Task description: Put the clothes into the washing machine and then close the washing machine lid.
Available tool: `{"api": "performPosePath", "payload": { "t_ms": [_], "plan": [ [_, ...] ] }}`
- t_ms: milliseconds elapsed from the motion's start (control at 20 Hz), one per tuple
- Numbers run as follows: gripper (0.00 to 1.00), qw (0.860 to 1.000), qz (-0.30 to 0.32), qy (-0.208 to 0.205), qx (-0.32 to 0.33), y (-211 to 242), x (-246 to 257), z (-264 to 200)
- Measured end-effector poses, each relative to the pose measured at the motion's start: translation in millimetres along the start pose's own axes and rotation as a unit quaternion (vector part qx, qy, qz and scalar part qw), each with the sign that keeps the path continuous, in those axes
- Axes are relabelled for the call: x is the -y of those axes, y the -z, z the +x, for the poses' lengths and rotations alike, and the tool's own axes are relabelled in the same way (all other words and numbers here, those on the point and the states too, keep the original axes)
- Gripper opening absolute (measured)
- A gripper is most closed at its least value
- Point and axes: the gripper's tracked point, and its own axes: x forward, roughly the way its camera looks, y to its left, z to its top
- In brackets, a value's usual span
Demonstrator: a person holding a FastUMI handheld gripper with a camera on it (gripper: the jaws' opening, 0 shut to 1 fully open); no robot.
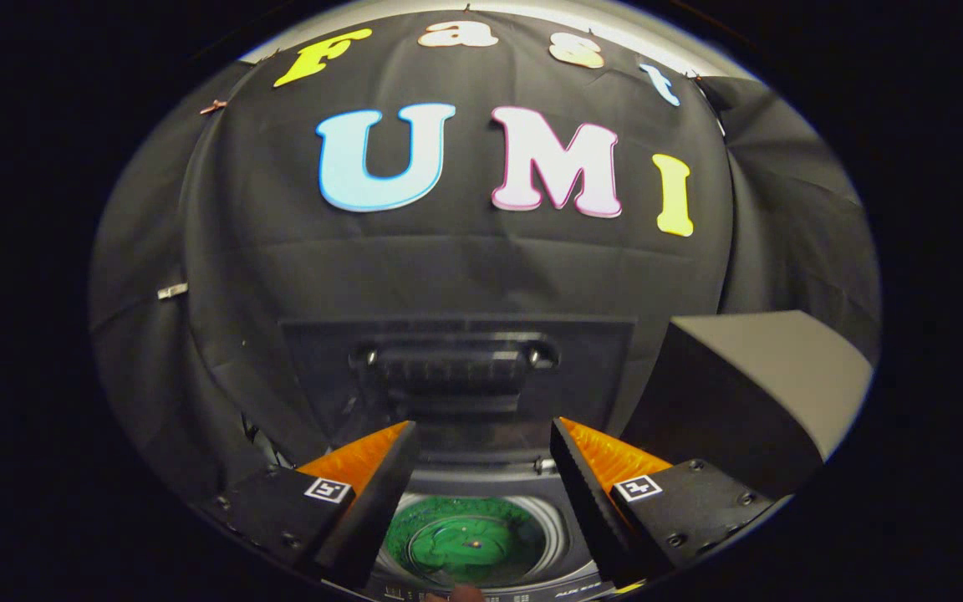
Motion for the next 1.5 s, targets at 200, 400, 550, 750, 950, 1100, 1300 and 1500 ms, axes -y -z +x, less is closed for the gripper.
{"api": "performPosePath", "payload": {
  "t_ms": [200,400,550,750,950,1100,1300,1500],
  "plan": [
    [0.98,1.000,-0.026,0.000,0.005,-46,5,29],
    [0.98,0.999,-0.038,-0.018,0.000,-66,-3,71],
    [0.98,0.998,-0.026,-0.051,-0.019,-63,-23,99],
    [0.98,0.997,-0.023,-0.070,-0.035,-54,-34,123],
    [0.97,0.996,0.006,-0.087,-0.034,-51,-37,124],
    [0.98,0.994,0.016,-0.101,-0.024,-48,-39,124],
    [0.99,0.994,0.014,-0.105,-0.025,-49,-37,118],
    [1.00,0.994,0.014,-0.107,-0.017,-42,-34,94]
  ]
}}
